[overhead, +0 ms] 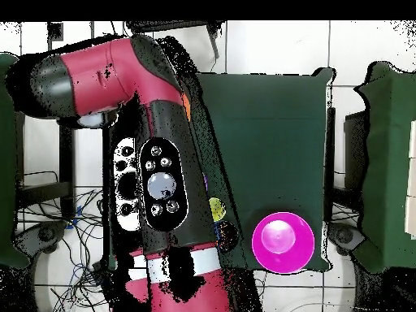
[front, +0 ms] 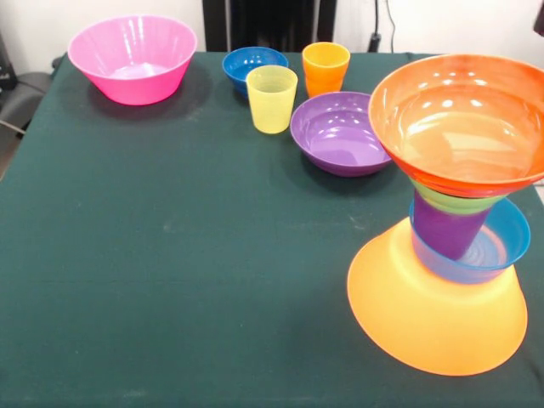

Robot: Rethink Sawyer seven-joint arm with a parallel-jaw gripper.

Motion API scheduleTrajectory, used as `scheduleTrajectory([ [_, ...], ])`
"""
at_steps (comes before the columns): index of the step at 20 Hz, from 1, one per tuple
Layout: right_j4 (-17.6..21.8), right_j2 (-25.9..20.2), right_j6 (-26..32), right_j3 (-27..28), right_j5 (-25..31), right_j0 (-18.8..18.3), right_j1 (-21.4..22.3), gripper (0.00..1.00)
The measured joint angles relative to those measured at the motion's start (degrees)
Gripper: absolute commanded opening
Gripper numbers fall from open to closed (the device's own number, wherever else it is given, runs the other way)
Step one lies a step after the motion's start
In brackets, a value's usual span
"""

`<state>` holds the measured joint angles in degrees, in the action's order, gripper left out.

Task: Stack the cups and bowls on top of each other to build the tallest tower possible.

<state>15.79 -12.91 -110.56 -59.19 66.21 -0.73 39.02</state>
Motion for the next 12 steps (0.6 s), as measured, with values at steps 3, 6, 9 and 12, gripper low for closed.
scheduleTrajectory([
  [3,0.07,-0.88,2.71,-0.05,1.55,-1.25,0.56,1.0],
  [6,0.31,-1.68,6.08,0.03,3.15,-2.52,0.95,1.0],
  [9,1.23,-2.18,9.74,0.75,5.15,-3.63,1.08,1.0],
  [12,2.53,-2.63,13.03,2.4,7.35,-4.69,1.05,1.0],
])
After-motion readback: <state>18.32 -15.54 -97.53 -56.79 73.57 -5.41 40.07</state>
